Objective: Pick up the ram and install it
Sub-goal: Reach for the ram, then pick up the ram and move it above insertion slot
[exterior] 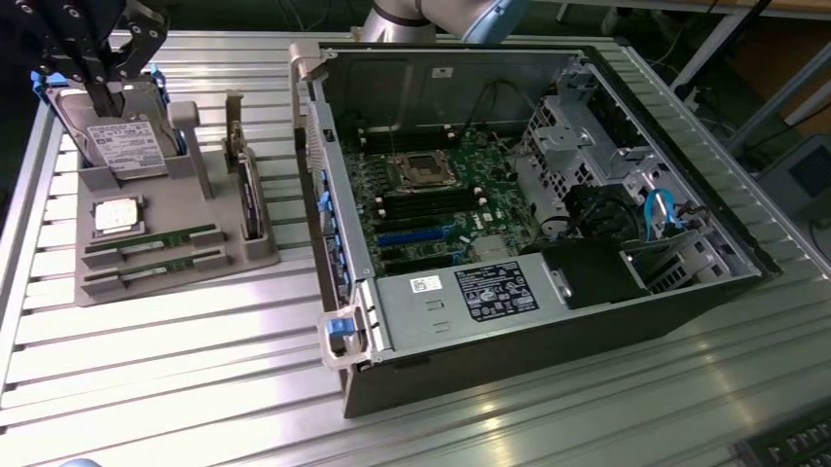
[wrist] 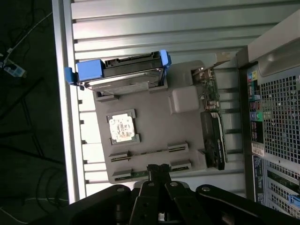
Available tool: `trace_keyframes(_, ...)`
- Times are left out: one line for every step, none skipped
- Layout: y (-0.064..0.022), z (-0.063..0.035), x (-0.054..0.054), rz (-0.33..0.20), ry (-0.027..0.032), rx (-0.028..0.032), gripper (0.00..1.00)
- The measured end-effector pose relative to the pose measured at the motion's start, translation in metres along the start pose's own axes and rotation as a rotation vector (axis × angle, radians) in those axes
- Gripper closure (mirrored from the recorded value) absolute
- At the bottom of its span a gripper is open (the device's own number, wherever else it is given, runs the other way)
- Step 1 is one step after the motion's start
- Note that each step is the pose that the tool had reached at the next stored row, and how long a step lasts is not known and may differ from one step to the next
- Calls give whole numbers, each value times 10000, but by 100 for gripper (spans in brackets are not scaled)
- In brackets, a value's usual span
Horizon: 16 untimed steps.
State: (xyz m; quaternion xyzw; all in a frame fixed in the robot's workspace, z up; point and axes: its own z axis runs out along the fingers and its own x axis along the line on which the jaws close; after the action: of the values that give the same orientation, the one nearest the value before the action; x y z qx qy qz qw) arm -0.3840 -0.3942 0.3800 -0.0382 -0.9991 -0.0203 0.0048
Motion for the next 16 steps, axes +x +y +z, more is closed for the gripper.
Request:
trace_keyframes(0, 0, 0, 0, 0, 0, 89)
trace_keyframes(0, 0, 1, 0, 0, 0, 89)
trace_keyframes(0, 0, 1, 0, 0, 0, 89)
trace_keyframes(0, 0, 1, 0, 0, 0, 89)
trace_keyframes(0, 0, 1, 0, 0, -1, 89)
trace_keyframes(0, 0, 1, 0, 0, 0, 89)
trace_keyframes(0, 0, 1, 0, 0, 0, 89)
trace_keyframes(0, 0, 1, 0, 0, 0, 89)
trace_keyframes(0, 0, 1, 0, 0, 0, 89)
trace_keyframes(0, 0, 1, 0, 0, 0, 89)
trace_keyframes(0, 0, 1, 0, 0, 0, 89)
trace_keyframes(0, 0, 1, 0, 0, 0, 89)
trace_keyframes(0, 0, 1, 0, 0, 0, 89)
trace_keyframes(0, 0, 2, 0, -4, 0, 89)
trace_keyframes(-1, 1, 7, 0, -20, -4, 89)
trace_keyframes(-2, 12, 10, -1, -22, -13, 89)
